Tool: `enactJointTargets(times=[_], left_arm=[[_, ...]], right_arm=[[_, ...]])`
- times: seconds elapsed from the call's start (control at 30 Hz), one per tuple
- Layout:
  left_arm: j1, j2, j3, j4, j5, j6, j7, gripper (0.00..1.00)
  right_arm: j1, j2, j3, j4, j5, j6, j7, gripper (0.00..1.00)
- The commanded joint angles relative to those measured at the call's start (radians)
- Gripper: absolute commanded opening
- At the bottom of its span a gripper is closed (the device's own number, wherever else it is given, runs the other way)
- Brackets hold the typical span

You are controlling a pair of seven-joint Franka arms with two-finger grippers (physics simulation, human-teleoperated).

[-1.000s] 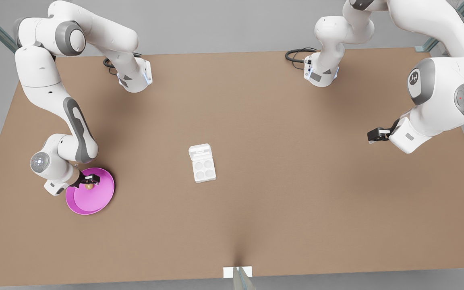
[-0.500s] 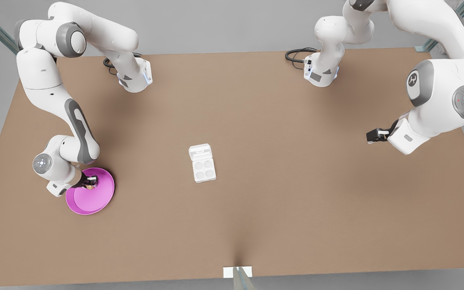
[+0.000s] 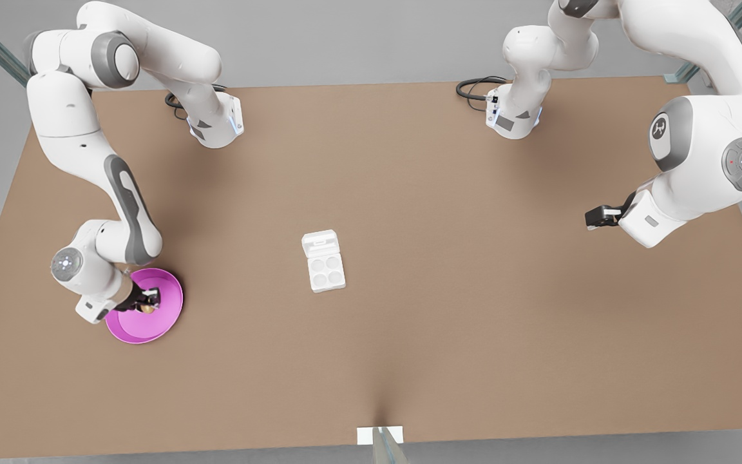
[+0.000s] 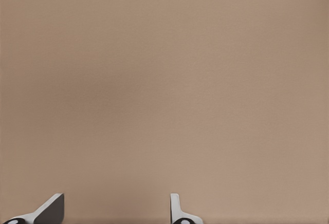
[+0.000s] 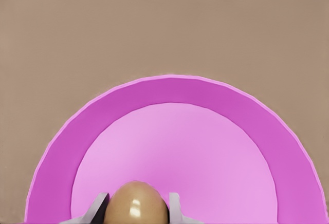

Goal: Pack egg into the box and close the box lid

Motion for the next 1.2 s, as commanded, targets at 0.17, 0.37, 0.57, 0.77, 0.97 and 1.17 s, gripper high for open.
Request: enactJointTargets(times=[0.17, 0.37, 0.57, 0.77, 0.97, 1.17], left_arm=[[-0.006, -0.001, 0.0, 0.0, -0.001, -0.002, -0.002, 1.0], [-0.006, -0.001, 0.0, 0.0, -0.001, -0.004, -0.002, 1.0], [-0.006, -0.001, 0.0, -0.003, -0.001, -0.002, -0.004, 1.0], [-0.008, -0.001, 0.0, -0.003, -0.001, -0.002, -0.004, 1.0], [-0.008, -0.001, 0.0, -0.003, -0.001, -0.004, -0.004, 1.0], [-0.008, -0.001, 0.0, -0.003, -0.001, -0.004, -0.004, 1.0]], right_arm=[[0.134, 0.005, 0.013, 0.227, -0.011, -0.236, 0.132, 0.42], [0.283, 0.049, 0.013, 0.263, 0.055, -0.227, 0.306, 0.42], [0.439, 0.055, 0.011, 0.283, 0.19, -0.224, 0.427, 0.42], [0.515, 0.041, 0.082, 0.247, 0.224, -0.317, 0.777, 0.42], [0.516, 0.04, 0.186, 0.223, 0.224, -0.305, 1.034, 0.42], [0.512, 0.032, 0.237, 0.184, 0.224, -0.303, 1.108, 0.42]])
